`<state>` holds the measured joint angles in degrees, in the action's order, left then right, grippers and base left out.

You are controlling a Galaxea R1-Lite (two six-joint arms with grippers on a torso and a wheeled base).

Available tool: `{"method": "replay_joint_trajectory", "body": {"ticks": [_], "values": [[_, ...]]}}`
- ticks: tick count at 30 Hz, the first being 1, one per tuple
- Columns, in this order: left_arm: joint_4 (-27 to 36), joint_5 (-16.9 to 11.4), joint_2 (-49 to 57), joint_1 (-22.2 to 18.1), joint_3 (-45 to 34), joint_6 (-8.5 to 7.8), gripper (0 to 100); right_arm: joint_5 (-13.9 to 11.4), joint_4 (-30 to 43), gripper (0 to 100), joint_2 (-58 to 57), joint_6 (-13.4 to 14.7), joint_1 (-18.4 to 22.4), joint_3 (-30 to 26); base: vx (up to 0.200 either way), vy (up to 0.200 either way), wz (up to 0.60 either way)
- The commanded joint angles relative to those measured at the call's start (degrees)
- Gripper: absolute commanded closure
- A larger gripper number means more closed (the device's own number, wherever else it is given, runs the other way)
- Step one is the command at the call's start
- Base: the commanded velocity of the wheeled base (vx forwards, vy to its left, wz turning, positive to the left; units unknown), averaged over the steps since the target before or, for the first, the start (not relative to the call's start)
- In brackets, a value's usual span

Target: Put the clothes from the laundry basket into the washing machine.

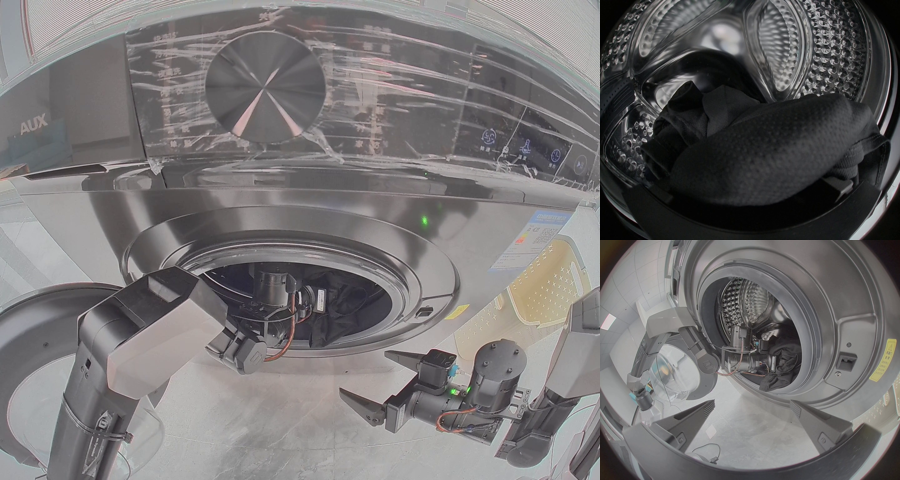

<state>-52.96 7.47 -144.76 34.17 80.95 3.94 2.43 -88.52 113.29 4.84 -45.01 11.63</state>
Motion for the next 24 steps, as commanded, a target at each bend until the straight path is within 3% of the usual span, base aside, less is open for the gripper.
{"method": "replay_joint_trajectory", "body": {"ticks": [1, 8, 14, 19, 24], "values": [[1.0, -0.4, -0.7, -0.2, 0.3, -0.33, 100, 0.0, -0.1, 0, 0.1, 0.0, -0.2, 0.1, 0.0, 0.0, 0.0], [0.7, 0.6, -1.0, -0.7, 6.3, 0.54, 100, -0.1, -0.1, 0, 0.6, 0.0, -0.3, 0.1, 0.0, 0.0, 0.0], [-1.4, 6.2, -5.4, -2.7, 19.2, 3.01, 100, -0.1, -0.1, 0, 0.6, 0.0, -0.3, 0.4, 0.0, 0.0, 0.0], [-2.8, 6.8, -7.4, -3.0, 26.3, 3.18, 100, -0.1, -0.1, 0, 0.4, 0.0, -0.3, 0.5, 0.0, 0.0, 0.0], [-3.5, 6.8, -7.3, -2.7, 26.9, 3.18, 100, -0.1, -0.1, 0, 0.5, -0.1, -0.3, 0.6, 0.0, 0.0, 0.0]]}}
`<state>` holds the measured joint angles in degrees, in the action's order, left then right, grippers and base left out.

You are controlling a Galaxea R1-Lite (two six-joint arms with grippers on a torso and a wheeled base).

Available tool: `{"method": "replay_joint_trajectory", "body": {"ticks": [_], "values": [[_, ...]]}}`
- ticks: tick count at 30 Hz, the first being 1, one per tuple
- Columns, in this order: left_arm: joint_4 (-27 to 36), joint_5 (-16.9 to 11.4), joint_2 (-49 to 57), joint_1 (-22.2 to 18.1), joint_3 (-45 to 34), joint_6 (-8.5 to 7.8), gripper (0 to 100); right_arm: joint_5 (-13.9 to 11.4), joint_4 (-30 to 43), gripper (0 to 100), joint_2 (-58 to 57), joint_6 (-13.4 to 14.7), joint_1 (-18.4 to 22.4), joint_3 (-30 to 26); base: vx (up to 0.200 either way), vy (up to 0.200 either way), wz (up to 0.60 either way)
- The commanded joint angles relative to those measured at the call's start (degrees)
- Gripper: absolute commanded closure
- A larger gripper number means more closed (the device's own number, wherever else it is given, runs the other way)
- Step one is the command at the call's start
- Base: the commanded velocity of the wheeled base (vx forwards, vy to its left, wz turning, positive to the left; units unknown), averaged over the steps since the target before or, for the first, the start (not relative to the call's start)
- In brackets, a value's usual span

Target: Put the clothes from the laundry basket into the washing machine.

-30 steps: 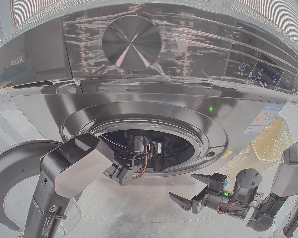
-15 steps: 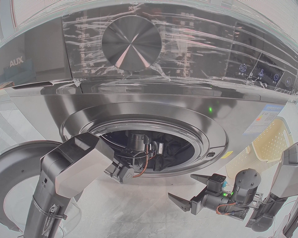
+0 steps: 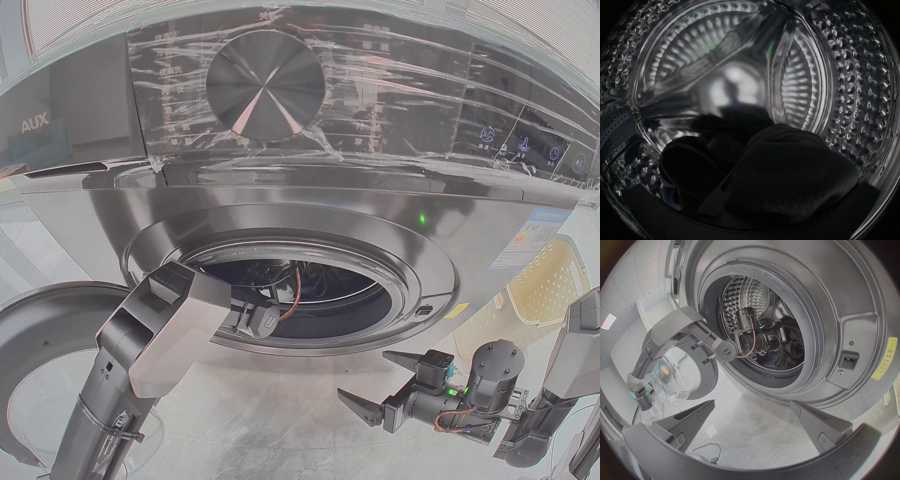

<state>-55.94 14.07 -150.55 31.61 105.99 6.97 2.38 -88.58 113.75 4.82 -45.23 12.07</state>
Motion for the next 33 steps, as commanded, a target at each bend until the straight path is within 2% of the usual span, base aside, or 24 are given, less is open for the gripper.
{"method": "replay_joint_trajectory", "body": {"ticks": [1, 2, 3, 6, 11, 13, 23, 24, 27, 30, 33], "values": [[-0.8, 0.2, -1.5, -0.1, 1.7, 0.06, 100, 0.0, 0.0, 0, 0.1, -0.1, 0.0, 0.1, 0.0, 0.0, 0.0], [-1.1, 0.2, -1.5, -0.1, 1.2, 0.06, 100, 0.0, 0.0, 0, 0.2, 0.0, 0.0, 0.1, 0.0, 0.0, 0.0], [-1.2, 0.2, -1.5, -0.1, 1.1, 0.06, 0, 0.0, 0.0, 0, 0.2, 0.0, 0.0, 0.1, 0.0, 0.0, 0.0], [-1.8, 0.3, -1.3, 0.0, -0.4, 0.15, 0, 0.0, 0.0, 0, 0.2, 0.0, 0.0, 0.1, 0.0, 0.0, 0.0], [0.8, 0.1, 6.1, 0.9, -17.0, -0.12, 0, 0.0, 0.0, 0, 0.1, 0.0, 0.0, 0.1, 0.0, 0.0, 0.0], [1.9, -0.7, 7.9, 1.6, -21.0, -0.12, 0, 0.0, 0.0, 0, 0.1, -0.1, 0.0, 0.1, 0.0, 0.0, 0.0], [2.2, -1.0, 4.2, 1.8, -20.1, -0.82, 0, 0.1, 0.0, 0, -0.1, 0.0, -0.6, 0.1, 0.0, 0.0, 0.0], [2.2, -0.9, 3.7, 1.5, -19.9, -1.08, 100, 0.1, 0.0, 0, 0.0, 0.0, -0.6, 0.1, 0.0, 0.0, 0.0], [2.1, -1.0, 2.5, 0.7, -18.8, -1.88, 100, 0.1, 0.0, 0, 0.0, 0.0, -0.6, 0.1, 0.0, 0.0, 0.0], [1.0, -0.6, 0.5, 0.2, -13.9, -1.17, 100, 0.1, 0.0, 0, 0.0, 0.0, -0.6, 0.2, 0.0, 0.0, 0.0], [-0.5, 0.5, -1.9, 0.0, -5.6, -0.29, 100, 0.1, 0.0, 0, 0.1, 0.0, -0.6, 0.2, 0.0, 0.0, 0.0]]}}
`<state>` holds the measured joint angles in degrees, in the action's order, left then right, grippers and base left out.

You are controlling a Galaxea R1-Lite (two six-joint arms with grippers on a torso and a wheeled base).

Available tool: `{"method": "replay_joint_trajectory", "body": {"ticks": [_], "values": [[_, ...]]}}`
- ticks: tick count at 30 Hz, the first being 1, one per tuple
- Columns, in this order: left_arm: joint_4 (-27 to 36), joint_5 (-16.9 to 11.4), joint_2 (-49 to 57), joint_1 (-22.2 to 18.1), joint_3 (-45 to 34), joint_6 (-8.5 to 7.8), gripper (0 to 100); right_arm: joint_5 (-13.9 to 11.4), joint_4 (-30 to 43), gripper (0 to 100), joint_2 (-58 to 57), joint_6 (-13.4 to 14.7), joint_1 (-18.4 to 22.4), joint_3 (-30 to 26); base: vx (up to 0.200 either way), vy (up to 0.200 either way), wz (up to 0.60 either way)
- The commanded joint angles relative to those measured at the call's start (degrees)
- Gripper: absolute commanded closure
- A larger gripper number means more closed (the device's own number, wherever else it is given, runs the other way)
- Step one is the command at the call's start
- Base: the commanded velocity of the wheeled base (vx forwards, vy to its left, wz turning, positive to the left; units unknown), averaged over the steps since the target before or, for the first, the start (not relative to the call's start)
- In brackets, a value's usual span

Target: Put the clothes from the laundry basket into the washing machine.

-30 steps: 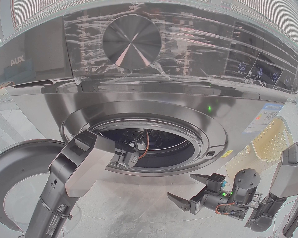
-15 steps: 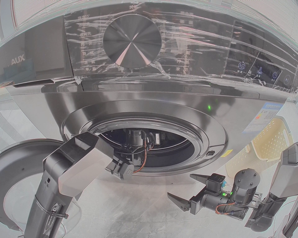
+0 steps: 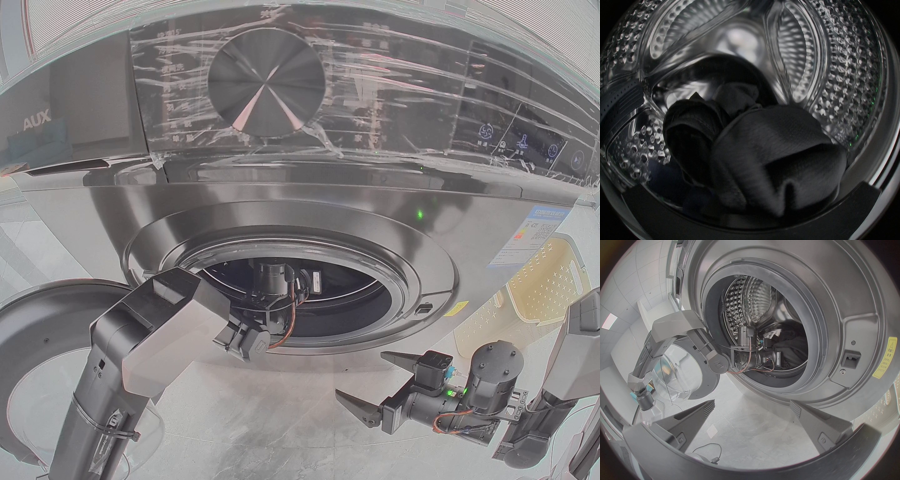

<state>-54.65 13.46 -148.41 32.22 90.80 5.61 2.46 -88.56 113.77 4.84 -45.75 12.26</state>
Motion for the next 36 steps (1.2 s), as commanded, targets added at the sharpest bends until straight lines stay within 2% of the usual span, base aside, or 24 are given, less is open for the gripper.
{"method": "replay_joint_trajectory", "body": {"ticks": [1, 7, 11, 12, 17, 18, 23, 24, 26, 32, 36], "values": [[-1.9, 1.7, -4.3, -0.8, 10.9, 1.16, 100, 0.0, 0.0, 0, 0.0, 0.0, 0.0, 0.0, 0.0, 0.0, 0.0], [-2.7, 1.8, -4.0, -0.3, 11.2, 1.95, 100, 0.0, 0.0, 0, 0.0, 0.0, 0.0, 0.0, 0.0, 0.0, 0.0], [-3.8, 1.8, -2.7, -0.1, 7.2, 1.78, 100, 0.0, 0.0, 0, 0.0, 0.0, 0.0, 0.0, 0.0, 0.0, 0.0], [-4.1, 1.8, -1.7, 0.1, 5.4, 1.69, 0, 0.0, 0.0, 0, 0.0, 0.0, 0.0, 0.0, 0.0, 0.0, 0.0], [-4.1, 1.8, 3.0, 1.1, -1.1, 1.86, 0, -0.1, 0.0, 0, -0.1, 0.0, 0.0, 0.0, 0.0, 0.0, 0.0], [-3.4, 1.8, 8.3, 2.1, -8.5, 1.78, 0, -0.1, 0.0, 0, -0.1, 0.0, 0.1, 0.0, 0.0, 0.0, 0.0], [-4.0, 1.8, 17.0, 5.0, -24.1, 1.42, 0, -0.1, 0.0, 0, -0.1, 0.0, 0.2, -0.4, 0.0, 0.0, 0.0], [-4.1, 1.8, 17.3, 5.0, -24.5, 1.42, 0, -0.1, 0.0, 0, -0.1, 0.0, 0.2, -0.5, 0.0, 0.0, 0.0], [-4.8, 1.7, 21.8, 7.2, -32.3, 1.6, 0, -0.1, 0.0, 0, -0.2, 0.0, 0.2, -0.8, 0.0, 0.0, 0.0], [-11.9, 1.7, 28.0, 11.7, -43.7, 1.07, 0, -0.3, 0.0, 0, -0.7, 0.1, 0.7, -2.8, 0.0, 0.0, 0.0], [-14.5, 1.7, 32.4, 14.1, -51.1, 1.34, 0, -0.4, 0.1, 0, -2.5, 0.0, 0.3, -4.4, 0.0, 0.0, 0.0]]}}
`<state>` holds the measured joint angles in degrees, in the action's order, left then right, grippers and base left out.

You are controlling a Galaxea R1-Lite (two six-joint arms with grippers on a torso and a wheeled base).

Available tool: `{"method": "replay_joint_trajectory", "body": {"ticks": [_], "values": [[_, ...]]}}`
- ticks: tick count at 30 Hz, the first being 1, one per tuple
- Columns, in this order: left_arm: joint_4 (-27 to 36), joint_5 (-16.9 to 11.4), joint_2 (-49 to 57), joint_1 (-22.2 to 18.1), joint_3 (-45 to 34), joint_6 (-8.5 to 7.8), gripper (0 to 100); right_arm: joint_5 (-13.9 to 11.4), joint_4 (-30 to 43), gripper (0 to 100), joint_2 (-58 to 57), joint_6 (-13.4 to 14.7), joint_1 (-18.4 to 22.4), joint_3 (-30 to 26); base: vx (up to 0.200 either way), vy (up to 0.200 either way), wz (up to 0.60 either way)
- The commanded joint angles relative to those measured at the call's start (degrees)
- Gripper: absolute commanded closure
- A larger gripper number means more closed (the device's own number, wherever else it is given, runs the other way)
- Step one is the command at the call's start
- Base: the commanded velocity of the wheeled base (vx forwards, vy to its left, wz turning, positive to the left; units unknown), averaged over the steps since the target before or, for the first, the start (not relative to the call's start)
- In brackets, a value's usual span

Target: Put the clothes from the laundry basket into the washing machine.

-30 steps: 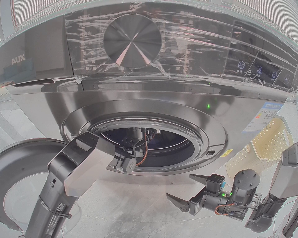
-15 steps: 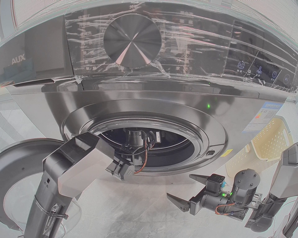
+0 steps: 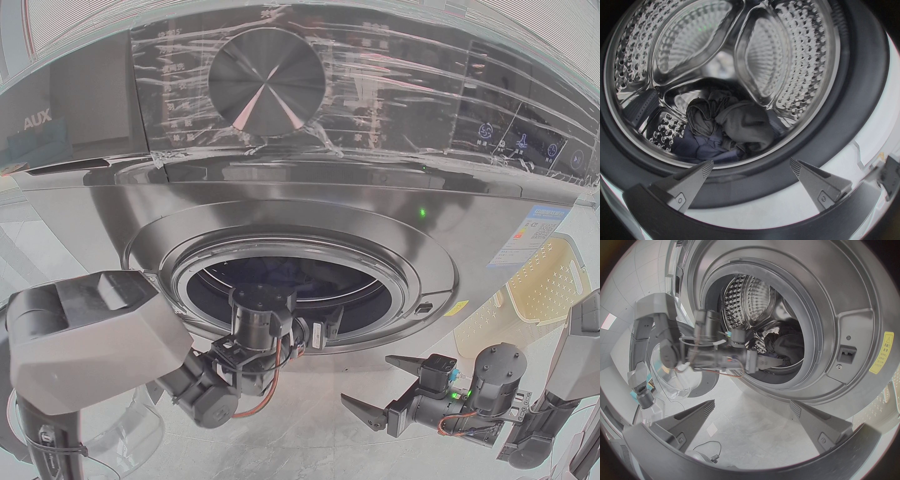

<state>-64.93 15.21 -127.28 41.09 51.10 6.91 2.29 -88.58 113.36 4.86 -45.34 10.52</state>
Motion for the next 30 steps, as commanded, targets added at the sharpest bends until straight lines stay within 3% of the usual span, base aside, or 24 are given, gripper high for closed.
{"method": "replay_joint_trajectory", "body": {"ticks": [1, 12, 23, 30], "values": [[-5.1, -0.1, 12.4, 5.8, -13.5, 0.38, 0, -0.2, 0.1, 0, -2.8, -0.1, -0.4, -3.2, 0.0, 0.0, 0.0], [-13.3, -0.7, 28.2, 8.6, -36.4, -0.58, 0, -0.4, 0.1, 0, -9.7, -0.2, 0.3, -9.6, 0.0, 0.0, 0.0], [-13.6, -0.7, 40.9, 9.8, -44.9, 0.03, 0, 0.3, 0.9, 0, -18.2, -0.2, 6.0, -10.5, -0.018, 0.0, 0.0], [-13.6, 0.1, 46.1, 9.4, -49.7, -0.5, 0, 4.7, 4.0, 0, -24.7, -0.3, 8.0, -10.5, -0.2, 0.0, 0.0]]}}
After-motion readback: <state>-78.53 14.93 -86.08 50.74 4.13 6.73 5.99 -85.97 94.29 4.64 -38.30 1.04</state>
